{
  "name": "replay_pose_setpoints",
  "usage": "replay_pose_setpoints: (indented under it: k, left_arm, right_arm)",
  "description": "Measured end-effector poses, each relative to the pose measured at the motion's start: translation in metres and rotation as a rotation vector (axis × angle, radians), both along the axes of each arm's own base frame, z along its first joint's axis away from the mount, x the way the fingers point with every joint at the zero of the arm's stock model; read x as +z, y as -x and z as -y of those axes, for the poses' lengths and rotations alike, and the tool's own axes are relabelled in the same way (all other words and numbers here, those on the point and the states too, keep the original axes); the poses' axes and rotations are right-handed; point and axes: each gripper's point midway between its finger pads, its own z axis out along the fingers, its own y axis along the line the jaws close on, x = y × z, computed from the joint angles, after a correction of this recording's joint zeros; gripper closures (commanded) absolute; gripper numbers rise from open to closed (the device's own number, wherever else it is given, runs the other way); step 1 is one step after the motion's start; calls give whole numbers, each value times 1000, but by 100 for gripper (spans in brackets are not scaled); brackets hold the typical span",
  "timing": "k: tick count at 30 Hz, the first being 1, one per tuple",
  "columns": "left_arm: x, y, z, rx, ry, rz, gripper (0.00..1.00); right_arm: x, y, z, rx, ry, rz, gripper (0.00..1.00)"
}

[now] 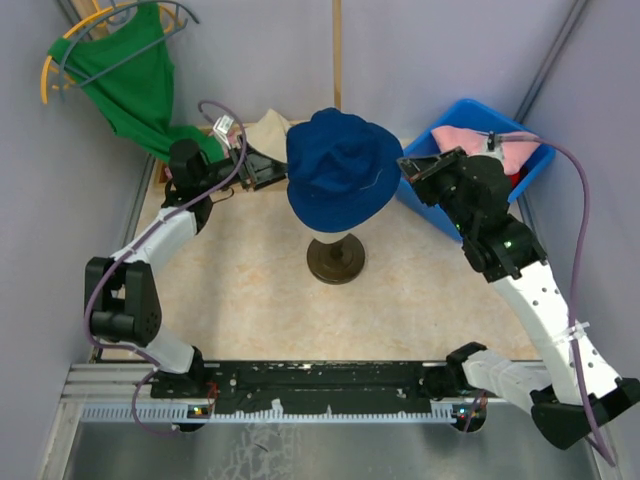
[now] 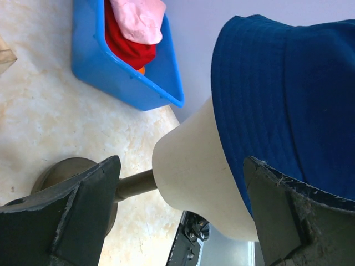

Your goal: Stack the hats

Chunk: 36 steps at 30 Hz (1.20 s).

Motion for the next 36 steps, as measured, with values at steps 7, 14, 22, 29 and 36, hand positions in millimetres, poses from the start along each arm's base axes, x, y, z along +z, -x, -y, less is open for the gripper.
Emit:
replay_pose_setpoints:
  k: [7, 14, 22, 29, 36]
  left_arm:
    - [8, -3, 2, -22, 22, 17, 3]
    - [11, -2, 3, -31, 27, 29, 3]
    - [7, 2, 3, -36, 37, 20, 3]
    - [15, 6, 2, -31, 70, 20, 2]
    - [34, 10, 2, -36, 123, 56, 2]
  right_arm:
    - [-4, -12, 3, 18, -66, -32, 100]
    - [-27, -20, -15, 86, -103, -100, 100]
    - [-59, -30, -21, 117, -156, -202, 100]
    - [-60, -32, -24, 135, -164, -205, 100]
    - [-59, -31, -25, 142, -166, -205, 100]
